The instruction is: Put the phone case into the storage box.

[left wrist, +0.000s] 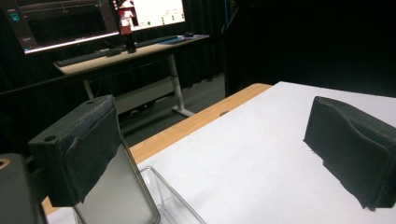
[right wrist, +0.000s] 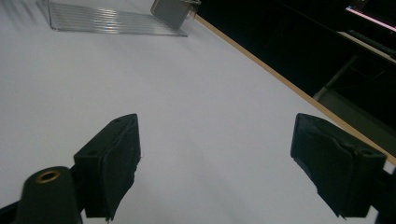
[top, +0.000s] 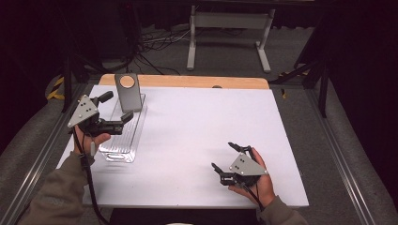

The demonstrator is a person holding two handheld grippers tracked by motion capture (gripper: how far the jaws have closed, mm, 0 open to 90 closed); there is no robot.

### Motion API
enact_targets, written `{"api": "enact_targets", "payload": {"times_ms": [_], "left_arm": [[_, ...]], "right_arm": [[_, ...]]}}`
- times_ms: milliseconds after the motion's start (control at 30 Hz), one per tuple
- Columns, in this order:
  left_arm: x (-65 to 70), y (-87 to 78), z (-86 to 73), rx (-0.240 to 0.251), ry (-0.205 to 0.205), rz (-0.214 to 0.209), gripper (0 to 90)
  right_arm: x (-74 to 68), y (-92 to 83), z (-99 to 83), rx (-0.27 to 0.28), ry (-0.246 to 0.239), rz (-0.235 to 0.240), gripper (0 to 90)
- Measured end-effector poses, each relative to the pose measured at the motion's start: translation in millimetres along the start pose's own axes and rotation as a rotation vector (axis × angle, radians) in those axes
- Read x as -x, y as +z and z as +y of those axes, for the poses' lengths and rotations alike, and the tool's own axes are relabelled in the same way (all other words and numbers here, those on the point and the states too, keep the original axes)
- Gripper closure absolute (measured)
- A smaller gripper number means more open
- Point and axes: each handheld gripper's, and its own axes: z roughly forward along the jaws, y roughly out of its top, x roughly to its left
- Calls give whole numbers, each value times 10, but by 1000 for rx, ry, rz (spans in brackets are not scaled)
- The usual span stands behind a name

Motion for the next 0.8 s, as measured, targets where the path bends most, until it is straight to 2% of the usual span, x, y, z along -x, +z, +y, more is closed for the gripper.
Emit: {"api": "enact_targets", "payload": {"times_ms": [533, 800], "left_arm": [[107, -44, 19, 2, 27, -31, 38], [178, -49, 20, 7, 28, -50, 39]], "right_arm": [[-6, -2, 1, 2, -6, 1, 169], [-7, -8, 5, 4, -6, 1, 169]]}}
